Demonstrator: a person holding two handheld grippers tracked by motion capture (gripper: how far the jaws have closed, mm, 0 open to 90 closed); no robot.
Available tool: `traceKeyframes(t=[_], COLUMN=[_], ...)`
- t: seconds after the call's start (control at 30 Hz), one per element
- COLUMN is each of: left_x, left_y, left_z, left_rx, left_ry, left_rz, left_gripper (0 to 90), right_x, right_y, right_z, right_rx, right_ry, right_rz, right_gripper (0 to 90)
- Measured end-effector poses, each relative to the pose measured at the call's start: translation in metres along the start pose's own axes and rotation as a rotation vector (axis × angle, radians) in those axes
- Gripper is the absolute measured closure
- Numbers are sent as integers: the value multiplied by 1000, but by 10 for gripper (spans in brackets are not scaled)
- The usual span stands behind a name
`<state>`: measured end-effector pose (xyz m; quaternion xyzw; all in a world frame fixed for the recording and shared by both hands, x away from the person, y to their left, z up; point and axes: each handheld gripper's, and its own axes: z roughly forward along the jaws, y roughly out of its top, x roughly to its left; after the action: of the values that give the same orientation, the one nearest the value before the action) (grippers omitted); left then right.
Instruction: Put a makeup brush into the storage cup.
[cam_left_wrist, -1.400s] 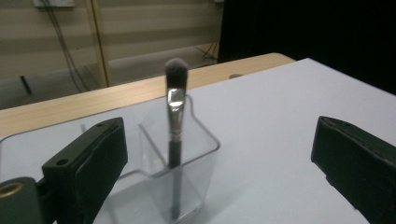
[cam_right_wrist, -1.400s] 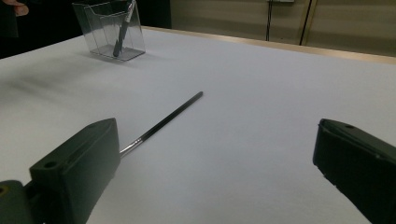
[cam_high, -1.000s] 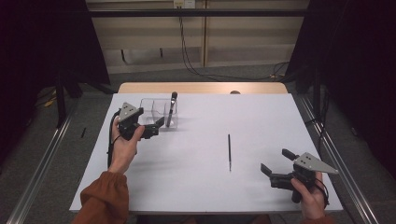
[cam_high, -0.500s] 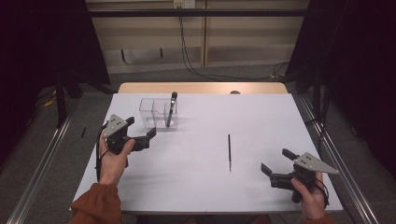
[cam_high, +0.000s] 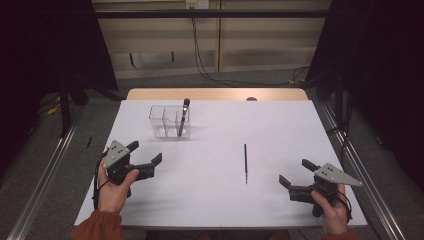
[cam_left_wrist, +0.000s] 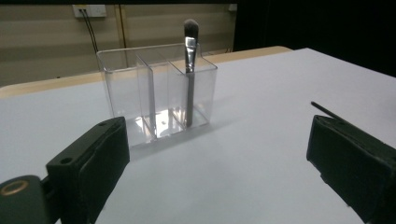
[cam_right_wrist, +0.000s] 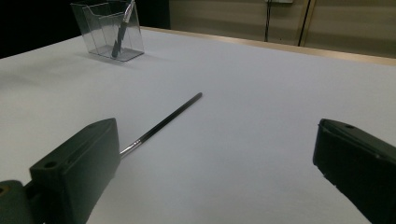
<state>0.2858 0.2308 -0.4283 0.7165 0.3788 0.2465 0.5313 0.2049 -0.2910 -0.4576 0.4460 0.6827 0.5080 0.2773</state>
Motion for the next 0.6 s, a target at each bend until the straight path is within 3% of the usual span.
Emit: traceKeyframes(t=[0.1, 0.23, 0.3, 0.6], left_x=[0, 0, 0, -1], left_y=[-3, -6, -10, -19], left_z=[-7, -12, -14, -30], left_rx=[1, -8, -17, -15], left_ry=[7, 7, -17, -22], left_rz=[-23, -16, -6, -24], left_gripper=[58, 55, 53, 42], right_x=[0, 0, 1, -1], right_y=[0, 1, 1, 1], right_z=[0, 1, 2, 4], right_rx=[0, -2, 2, 0], right_ry=[0, 0, -1, -6], right_rz=[-2, -4, -1, 1], right_gripper=[1, 1, 1, 1])
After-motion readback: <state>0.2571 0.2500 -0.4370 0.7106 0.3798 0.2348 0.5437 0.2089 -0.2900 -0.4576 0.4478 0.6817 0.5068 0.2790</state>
